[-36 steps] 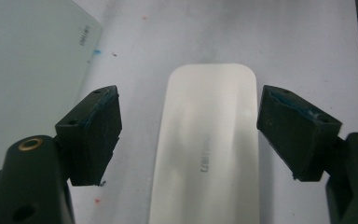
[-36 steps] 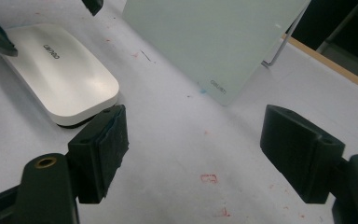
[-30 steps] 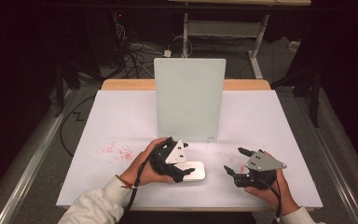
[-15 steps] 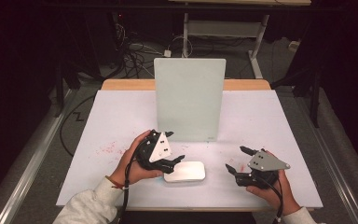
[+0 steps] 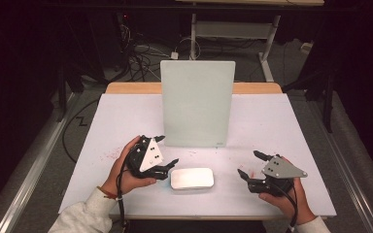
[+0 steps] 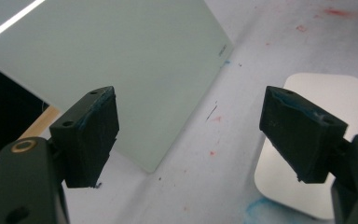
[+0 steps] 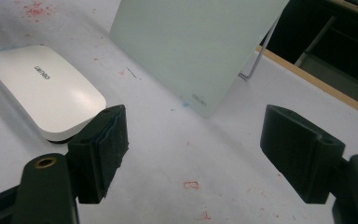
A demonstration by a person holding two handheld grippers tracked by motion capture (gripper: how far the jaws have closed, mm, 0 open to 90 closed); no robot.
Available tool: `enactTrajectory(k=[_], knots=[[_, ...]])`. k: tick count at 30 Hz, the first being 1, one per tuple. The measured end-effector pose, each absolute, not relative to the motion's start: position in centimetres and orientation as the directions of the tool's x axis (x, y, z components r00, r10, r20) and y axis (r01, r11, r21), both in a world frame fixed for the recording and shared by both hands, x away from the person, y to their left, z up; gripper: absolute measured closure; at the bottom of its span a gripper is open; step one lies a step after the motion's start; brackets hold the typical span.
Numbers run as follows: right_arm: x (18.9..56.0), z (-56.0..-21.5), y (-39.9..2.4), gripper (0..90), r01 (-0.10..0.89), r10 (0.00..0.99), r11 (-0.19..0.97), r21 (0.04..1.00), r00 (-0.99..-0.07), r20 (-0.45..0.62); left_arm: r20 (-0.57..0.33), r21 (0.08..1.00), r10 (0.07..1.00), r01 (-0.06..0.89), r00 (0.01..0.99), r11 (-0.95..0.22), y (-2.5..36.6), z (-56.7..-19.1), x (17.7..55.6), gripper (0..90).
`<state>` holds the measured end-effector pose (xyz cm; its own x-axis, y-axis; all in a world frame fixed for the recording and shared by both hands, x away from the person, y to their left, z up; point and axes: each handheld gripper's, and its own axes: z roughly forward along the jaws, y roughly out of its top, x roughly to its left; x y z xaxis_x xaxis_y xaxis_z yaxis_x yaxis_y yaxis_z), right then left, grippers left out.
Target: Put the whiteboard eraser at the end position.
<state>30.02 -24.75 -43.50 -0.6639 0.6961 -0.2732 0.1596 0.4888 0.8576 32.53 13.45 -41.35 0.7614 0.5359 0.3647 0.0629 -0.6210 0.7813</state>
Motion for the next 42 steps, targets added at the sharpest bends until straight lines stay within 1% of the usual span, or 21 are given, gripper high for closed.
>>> enactTrajectory(k=[8, 22, 26, 29, 33, 35, 39, 42], knots=[[29.8, -43.5, -25.0, 23.5, 0.167, 0.707, 0.484, 0.859, -0.653, -0.272, 0.365, 0.795, 0.570, 0.072, 0.736, -0.602, 15.2, -41.7, 32.0, 19.3], [29.2, -43.4, -26.0, 23.3, 0.184, 0.739, 0.469, 0.864, -0.617, -0.270, 0.355, 0.805, 0.624, 0.111, 0.696, -0.582, 18.1, -43.6, 31.3, 18.7], [29.0, -43.5, -26.3, 23.1, 0.188, 0.746, 0.468, 0.863, -0.608, -0.272, 0.339, 0.809, 0.648, 0.141, 0.682, -0.571, 19.1, -44.4, 31.1, 18.2], [29.0, -43.5, -26.6, 22.8, 0.195, 0.754, 0.460, 0.866, -0.600, -0.266, 0.312, 0.801, 0.663, 0.186, 0.681, -0.568, 20.0, -45.5, 30.9, 18.1], [28.9, -43.6, -26.9, 21.2, 0.205, 0.762, 0.451, 0.868, -0.594, -0.256, 0.296, 0.774, 0.667, 0.237, 0.684, -0.587, 20.9, -46.8, 30.2, 18.0], [28.9, -43.5, -27.1, 20.6, 0.205, 0.767, 0.448, 0.870, -0.589, -0.256, 0.291, 0.763, 0.658, 0.246, 0.694, -0.598, 21.1, -47.1, 29.7, 18.0], [28.8, -43.4, -27.2, 17.8, 0.202, 0.772, 0.441, 0.875, -0.582, -0.255, 0.289, 0.775, 0.657, 0.233, 0.697, -0.587, 20.8, -46.9, 29.5, 17.7], [28.7, -43.4, -27.1, 17.4, 0.203, 0.771, 0.446, 0.872, -0.581, -0.259, 0.295, 0.776, 0.652, 0.223, 0.698, -0.590, 20.7, -46.8, 29.5, 17.5]])
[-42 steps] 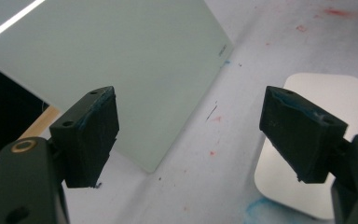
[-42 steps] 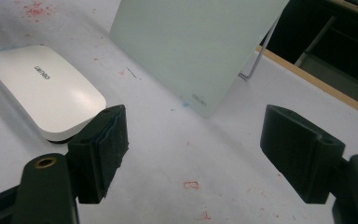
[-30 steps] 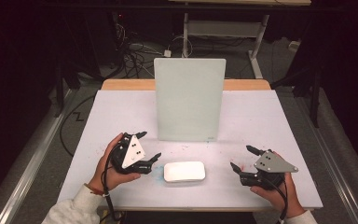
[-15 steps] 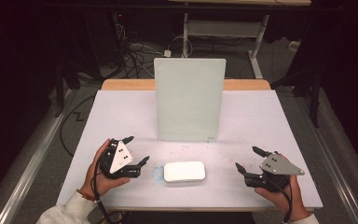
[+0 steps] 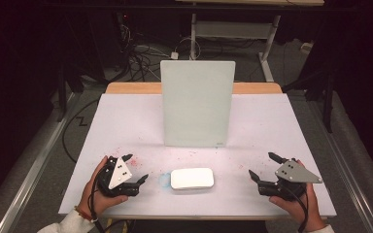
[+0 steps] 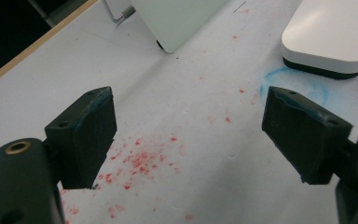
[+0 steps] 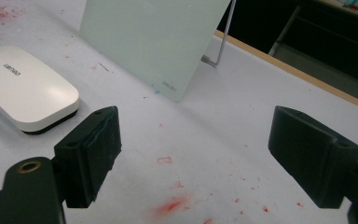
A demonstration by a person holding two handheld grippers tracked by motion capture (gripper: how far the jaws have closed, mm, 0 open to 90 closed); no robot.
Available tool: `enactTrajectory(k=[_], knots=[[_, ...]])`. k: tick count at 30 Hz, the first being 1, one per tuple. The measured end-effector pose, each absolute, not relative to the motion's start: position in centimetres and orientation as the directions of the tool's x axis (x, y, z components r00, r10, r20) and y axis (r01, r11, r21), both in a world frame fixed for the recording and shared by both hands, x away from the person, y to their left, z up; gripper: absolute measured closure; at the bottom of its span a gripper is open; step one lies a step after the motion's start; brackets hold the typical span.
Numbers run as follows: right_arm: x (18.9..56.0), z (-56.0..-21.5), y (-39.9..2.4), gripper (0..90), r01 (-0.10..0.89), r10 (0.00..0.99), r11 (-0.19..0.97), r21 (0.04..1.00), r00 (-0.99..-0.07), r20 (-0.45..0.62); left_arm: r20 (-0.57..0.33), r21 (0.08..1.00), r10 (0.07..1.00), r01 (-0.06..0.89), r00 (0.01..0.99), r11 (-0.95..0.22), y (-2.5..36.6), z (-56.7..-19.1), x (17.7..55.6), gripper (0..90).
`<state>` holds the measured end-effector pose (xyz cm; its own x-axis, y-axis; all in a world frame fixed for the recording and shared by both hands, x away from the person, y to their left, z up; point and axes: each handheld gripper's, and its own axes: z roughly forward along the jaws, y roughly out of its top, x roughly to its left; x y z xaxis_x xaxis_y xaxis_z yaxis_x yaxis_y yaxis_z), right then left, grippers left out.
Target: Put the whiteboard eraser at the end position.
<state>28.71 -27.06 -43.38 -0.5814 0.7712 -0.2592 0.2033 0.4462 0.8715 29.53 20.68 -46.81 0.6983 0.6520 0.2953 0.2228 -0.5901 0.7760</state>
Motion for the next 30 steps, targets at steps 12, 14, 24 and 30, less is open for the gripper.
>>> enactTrajectory(k=[12, 14, 24, 30], knots=[[28.20, -43.36, -26.72, 17.7, 0.201, 0.772, 0.459, 0.865, -0.573, -0.276, 0.278, 0.786, 0.660, 0.230, 0.698, -0.575, 20.93, -46.67, 29.81, 16.2], [28.26, -43.47, -26.77, 18.0, 0.205, 0.773, 0.462, 0.863, -0.570, -0.278, 0.274, 0.790, 0.664, 0.230, 0.696, -0.568, 20.86, -46.68, 29.84, 16.2], [28.32, -43.57, -26.95, 18.4, 0.210, 0.775, 0.456, 0.865, -0.572, -0.270, 0.273, 0.787, 0.668, 0.238, 0.692, -0.569, 20.78, -46.76, 30.12, 16.2], [28.26, -43.53, -26.89, 18.5, 0.208, 0.776, 0.454, 0.866, -0.570, -0.271, 0.267, 0.789, 0.674, 0.246, 0.689, -0.563, 20.90, -46.70, 30.08, 16.2]])
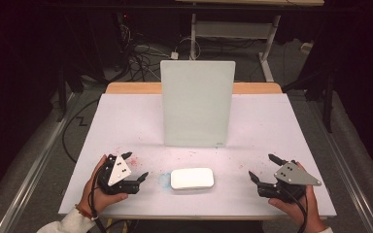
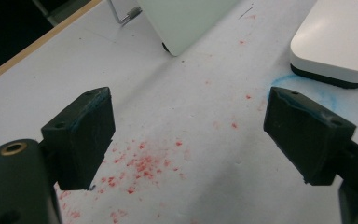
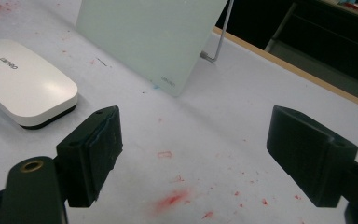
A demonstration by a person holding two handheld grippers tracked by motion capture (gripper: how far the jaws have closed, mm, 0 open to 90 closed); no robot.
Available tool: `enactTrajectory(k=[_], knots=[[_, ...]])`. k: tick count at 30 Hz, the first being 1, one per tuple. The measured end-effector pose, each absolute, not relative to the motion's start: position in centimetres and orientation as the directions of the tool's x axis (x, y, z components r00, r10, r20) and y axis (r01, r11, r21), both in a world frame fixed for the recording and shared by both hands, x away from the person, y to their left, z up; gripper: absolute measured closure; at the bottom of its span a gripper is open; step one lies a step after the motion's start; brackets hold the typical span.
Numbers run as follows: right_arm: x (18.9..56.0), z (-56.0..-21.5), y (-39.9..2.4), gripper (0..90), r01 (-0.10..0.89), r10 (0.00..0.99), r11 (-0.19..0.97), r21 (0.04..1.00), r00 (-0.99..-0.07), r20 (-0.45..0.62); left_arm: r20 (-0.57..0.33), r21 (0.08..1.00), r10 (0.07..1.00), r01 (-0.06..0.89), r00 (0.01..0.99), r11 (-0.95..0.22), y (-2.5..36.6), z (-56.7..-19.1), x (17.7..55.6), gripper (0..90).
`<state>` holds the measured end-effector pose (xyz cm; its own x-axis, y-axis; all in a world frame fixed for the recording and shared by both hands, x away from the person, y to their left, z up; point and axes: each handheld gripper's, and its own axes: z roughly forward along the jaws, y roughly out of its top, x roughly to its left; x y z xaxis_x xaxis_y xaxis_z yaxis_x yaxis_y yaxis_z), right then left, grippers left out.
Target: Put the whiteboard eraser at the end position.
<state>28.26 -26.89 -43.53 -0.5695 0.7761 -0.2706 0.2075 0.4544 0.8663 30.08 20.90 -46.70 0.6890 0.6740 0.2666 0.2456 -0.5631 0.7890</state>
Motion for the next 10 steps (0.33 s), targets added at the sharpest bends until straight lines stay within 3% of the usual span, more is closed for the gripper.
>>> enactTrajectory(k=[10], knots=[[28.34, -43.58, -27.19, 18.4, 0.209, 0.777, 0.448, 0.869, -0.572, -0.263, 0.265, 0.786, 0.682, 0.257, 0.682, -0.562, 20.70, -46.72, 30.40, 16.2]])
